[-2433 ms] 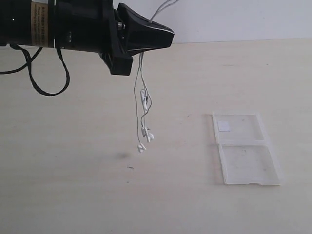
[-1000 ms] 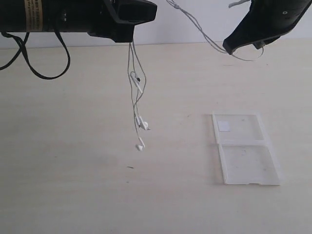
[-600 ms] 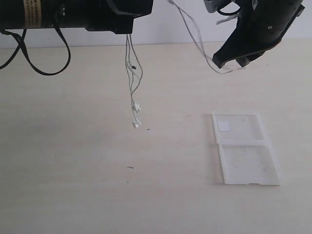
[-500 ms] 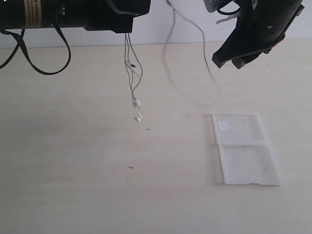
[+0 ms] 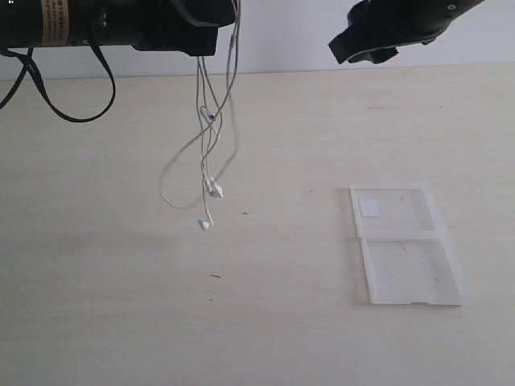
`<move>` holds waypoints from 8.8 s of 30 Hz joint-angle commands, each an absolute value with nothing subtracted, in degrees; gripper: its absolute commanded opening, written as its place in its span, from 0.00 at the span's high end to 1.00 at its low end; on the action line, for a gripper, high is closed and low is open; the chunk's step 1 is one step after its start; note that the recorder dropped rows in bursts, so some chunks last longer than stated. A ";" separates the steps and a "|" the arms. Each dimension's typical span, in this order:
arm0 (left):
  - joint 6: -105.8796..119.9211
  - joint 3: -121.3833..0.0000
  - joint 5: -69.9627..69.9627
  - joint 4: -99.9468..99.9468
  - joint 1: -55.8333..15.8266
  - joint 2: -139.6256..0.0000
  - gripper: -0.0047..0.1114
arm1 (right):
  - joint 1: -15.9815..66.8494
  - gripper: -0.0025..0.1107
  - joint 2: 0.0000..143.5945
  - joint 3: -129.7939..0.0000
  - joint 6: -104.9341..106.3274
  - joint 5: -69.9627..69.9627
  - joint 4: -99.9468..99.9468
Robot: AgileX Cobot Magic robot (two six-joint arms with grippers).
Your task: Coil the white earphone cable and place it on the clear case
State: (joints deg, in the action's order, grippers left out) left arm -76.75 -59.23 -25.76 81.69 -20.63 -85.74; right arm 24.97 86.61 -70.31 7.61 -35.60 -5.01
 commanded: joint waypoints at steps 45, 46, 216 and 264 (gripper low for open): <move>-81.45 -59.47 -18.54 83.29 -20.51 -81.93 0.96 | 34.99 0.37 81.31 -40.36 -5.58 22.20 -21.67; -81.45 -59.47 -18.54 83.49 -20.51 -81.93 0.96 | 34.99 0.37 80.08 -40.36 -5.58 20.20 -23.06; -81.21 -59.47 -24.93 80.75 -20.51 -78.41 0.96 | 35.35 0.74 99.00 -49.07 -29.69 33.55 -34.54; -82.91 -59.47 -24.11 81.85 -20.51 -78.63 0.96 | 35.35 0.25 96.66 -49.07 -36.42 32.71 -42.16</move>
State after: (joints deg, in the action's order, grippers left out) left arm -82.03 -59.18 -23.09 81.90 -20.63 -78.83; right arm 35.27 97.28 -49.32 -37.53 31.40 -44.56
